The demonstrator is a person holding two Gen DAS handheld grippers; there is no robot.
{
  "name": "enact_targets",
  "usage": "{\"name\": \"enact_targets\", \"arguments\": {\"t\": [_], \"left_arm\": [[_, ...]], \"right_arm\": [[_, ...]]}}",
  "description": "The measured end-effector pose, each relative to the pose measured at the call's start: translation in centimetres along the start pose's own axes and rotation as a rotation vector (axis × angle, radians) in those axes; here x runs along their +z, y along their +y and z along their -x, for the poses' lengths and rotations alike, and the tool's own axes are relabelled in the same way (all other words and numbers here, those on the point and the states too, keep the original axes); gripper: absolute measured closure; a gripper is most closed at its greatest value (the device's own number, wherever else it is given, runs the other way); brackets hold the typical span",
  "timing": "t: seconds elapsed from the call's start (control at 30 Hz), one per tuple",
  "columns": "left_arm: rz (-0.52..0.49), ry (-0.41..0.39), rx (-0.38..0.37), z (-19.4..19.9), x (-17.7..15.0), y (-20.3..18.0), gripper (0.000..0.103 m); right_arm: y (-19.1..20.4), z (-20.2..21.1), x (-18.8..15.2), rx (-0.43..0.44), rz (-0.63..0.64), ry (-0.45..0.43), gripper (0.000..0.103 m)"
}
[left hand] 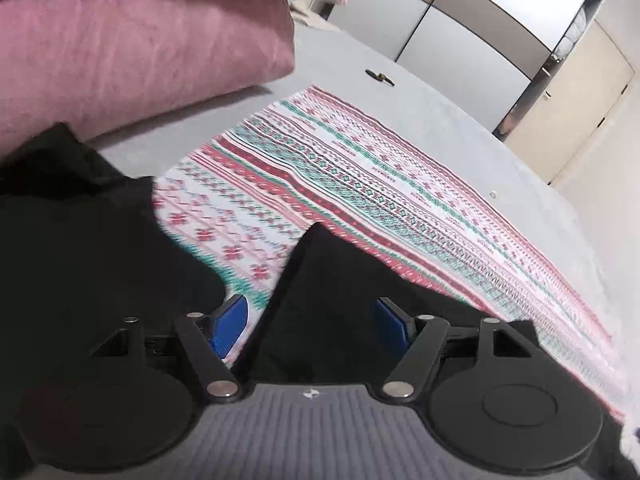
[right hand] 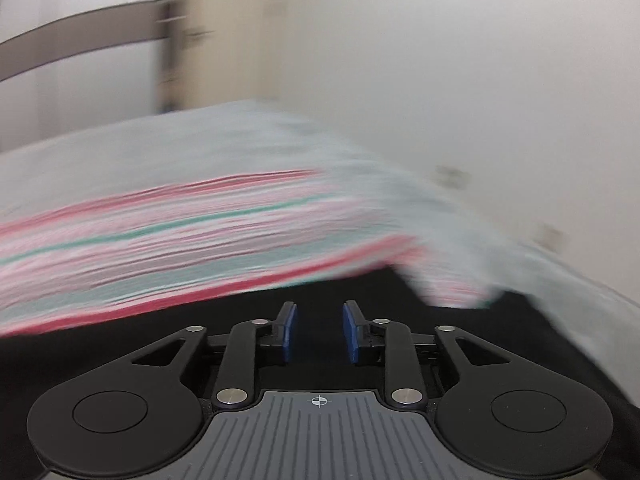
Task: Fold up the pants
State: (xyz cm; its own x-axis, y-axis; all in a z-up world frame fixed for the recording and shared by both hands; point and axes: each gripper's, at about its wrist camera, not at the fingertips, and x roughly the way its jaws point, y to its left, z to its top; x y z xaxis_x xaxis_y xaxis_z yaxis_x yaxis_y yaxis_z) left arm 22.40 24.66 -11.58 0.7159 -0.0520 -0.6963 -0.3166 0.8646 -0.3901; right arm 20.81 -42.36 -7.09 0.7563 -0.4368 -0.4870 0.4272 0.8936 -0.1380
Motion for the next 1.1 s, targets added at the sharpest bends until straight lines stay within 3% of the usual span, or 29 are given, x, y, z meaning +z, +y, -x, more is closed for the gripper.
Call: {"name": "enact_targets", "arguments": {"t": [0.1, 0.27, 0.37, 0.57, 0.63, 0.67, 0.7, 0.73, 0.9, 0.97, 1.03, 1.1], "left_arm": [[-0.013, 0.012, 0.001, -1.9, 1.3, -1.0, 0.015], [-0.075, 0.017, 0.108, -5.4, 2.6, -1.9, 0.015], [-0.069, 0.055, 0.110, -7.0, 2.7, -1.8, 0.018], [-0.064, 0.097, 0.085, -8.5, 2.2, -1.2, 0.034], [-0.041, 0.103, 0.073, -8.6, 2.3, -0.8, 0.047], [-0.038, 0.108, 0.058, -8.6, 2.4, -0.9, 0.053], [-0.033, 0.113, 0.043, -8.6, 2.3, -0.9, 0.065], [-0.026, 0.115, 0.032, -8.5, 2.3, -1.0, 0.068], [-0.076, 0.088, 0.069, -8.4, 2.0, -2.1, 0.069], [-0.071, 0.089, 0.072, -8.7, 2.1, -1.9, 0.066], [-0.090, 0.096, 0.083, -8.7, 2.1, -2.1, 0.052], [-0.100, 0.087, 0.106, -8.5, 2.3, -2.2, 0.041]], "right_arm": [[7.1, 0.6, 0.3, 0.190, 0.148, 0.012, 0.054], [20.8, 1.5, 0.7, 0.552, 0.371, 0.083, 0.054], [29.0, 0.8, 1.6, 0.698, 0.481, 0.156, 0.054], [39.9, -2.4, 1.4, 0.733, 0.700, 0.269, 0.059], [41.1, -3.5, 0.6, 0.707, 0.738, 0.316, 0.074], [41.7, -3.9, 0.2, 0.713, 0.757, 0.348, 0.099], [42.0, -3.9, 0.0, 0.721, 0.777, 0.360, 0.101], [42.4, -3.5, 0.0, 0.709, 0.818, 0.337, 0.101], [43.3, -2.0, 2.2, 0.678, 0.884, 0.178, 0.102], [44.7, -3.3, 1.4, 0.583, 0.926, 0.132, 0.103], [45.4, -4.9, -0.2, 0.409, 0.992, 0.101, 0.103], [43.6, -5.1, -0.3, 0.462, 0.958, 0.113, 0.101]]}}
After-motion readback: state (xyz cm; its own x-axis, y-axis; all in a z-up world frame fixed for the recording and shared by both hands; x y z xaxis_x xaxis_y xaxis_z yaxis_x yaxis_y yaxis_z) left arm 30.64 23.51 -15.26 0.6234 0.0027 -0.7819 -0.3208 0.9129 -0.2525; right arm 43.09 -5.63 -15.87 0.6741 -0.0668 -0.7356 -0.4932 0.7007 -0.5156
